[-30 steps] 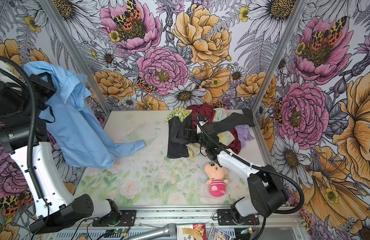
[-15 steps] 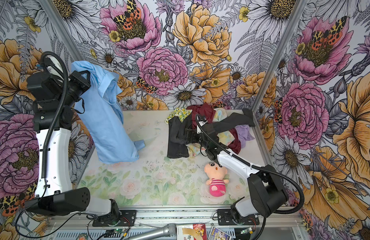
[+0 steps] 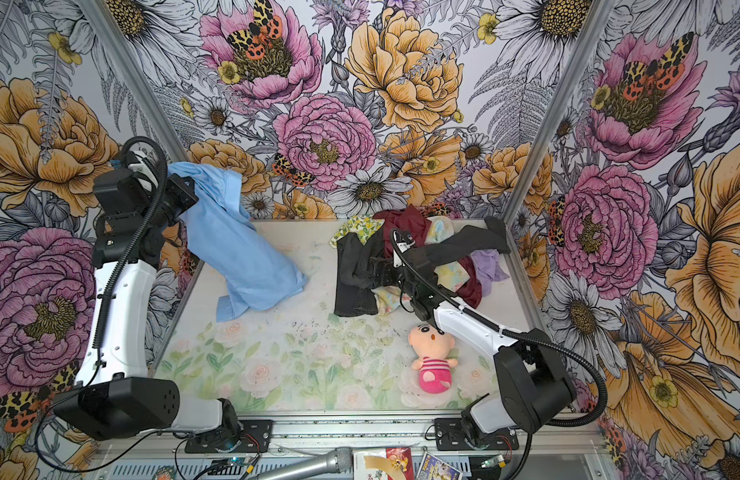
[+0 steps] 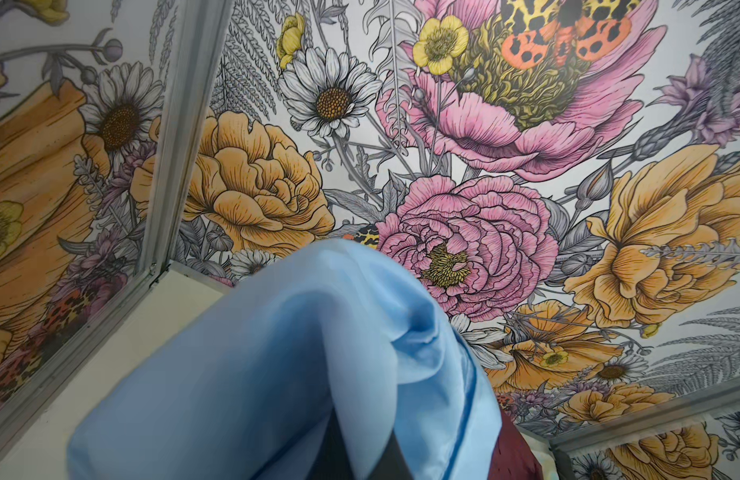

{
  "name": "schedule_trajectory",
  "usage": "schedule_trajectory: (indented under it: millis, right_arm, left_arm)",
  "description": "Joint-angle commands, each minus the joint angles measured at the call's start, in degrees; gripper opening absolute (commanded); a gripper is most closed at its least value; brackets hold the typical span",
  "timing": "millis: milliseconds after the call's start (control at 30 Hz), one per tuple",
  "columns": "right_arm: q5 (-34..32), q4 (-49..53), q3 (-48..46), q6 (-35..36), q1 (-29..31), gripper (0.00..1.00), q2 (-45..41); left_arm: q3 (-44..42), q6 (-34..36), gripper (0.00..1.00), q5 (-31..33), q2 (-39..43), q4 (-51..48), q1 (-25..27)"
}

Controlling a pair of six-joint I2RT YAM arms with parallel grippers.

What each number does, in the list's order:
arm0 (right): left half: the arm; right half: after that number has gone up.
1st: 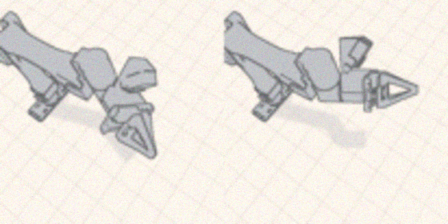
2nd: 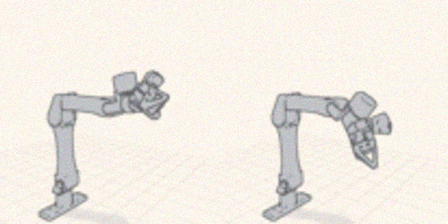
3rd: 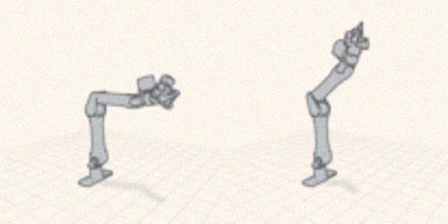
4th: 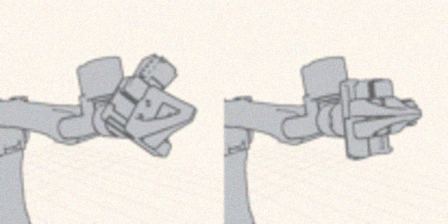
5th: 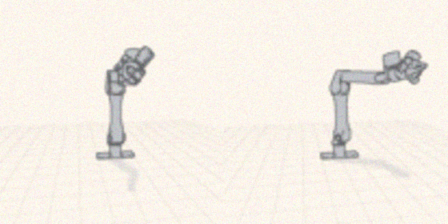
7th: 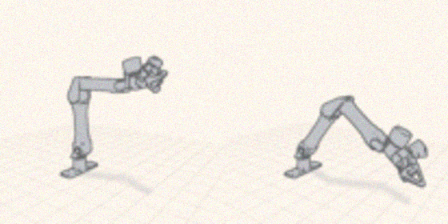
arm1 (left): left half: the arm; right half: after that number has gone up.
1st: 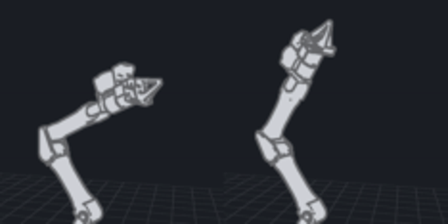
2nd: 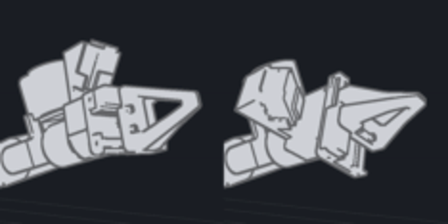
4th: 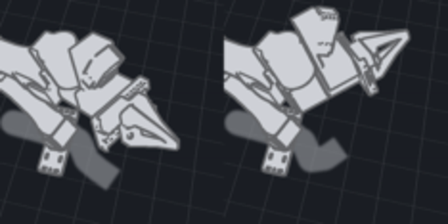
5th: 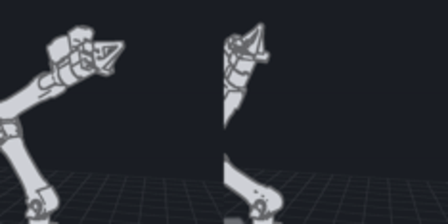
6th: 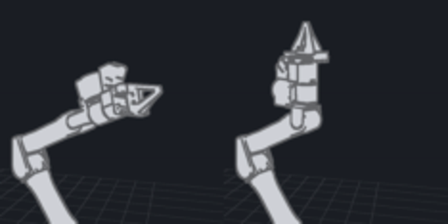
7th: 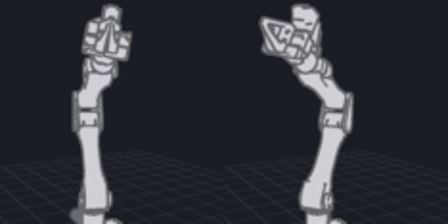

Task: Pick out a specific cloth from the pile
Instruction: 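Carry the blue shirt with the left gripper to the open table area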

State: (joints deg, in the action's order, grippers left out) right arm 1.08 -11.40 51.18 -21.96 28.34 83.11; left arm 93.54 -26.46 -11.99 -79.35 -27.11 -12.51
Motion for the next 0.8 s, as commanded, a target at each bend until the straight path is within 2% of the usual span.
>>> schedule_trajectory:
  millis: [0,400,533,767]
  right_arm:
    - [0.1,-2.2,-0.3,-0.8,0.6,0.82,0.5]
    - [0.7,-6.3,-4.1,-2.9,0.7,0.82,-0.2]
    - [0.9,-6.4,-4.8,-2.8,0.8,0.82,-0.6]
    - [0.8,-7.2,-5.6,-2.7,0.8,0.82,-0.4]
  left_arm:
    - [-3.5,2.1,0.00,2.0,3.2,0.7,-0.1]
    - [-22.1,3.4,0.00,7.2,9.6,-3.6,5.2]
    - [-26.0,4.5,0.00,10.0,10.0,-6.3,6.8]
    - [-32.8,4.7,0.00,10.1,8.8,-7.4,8.5]
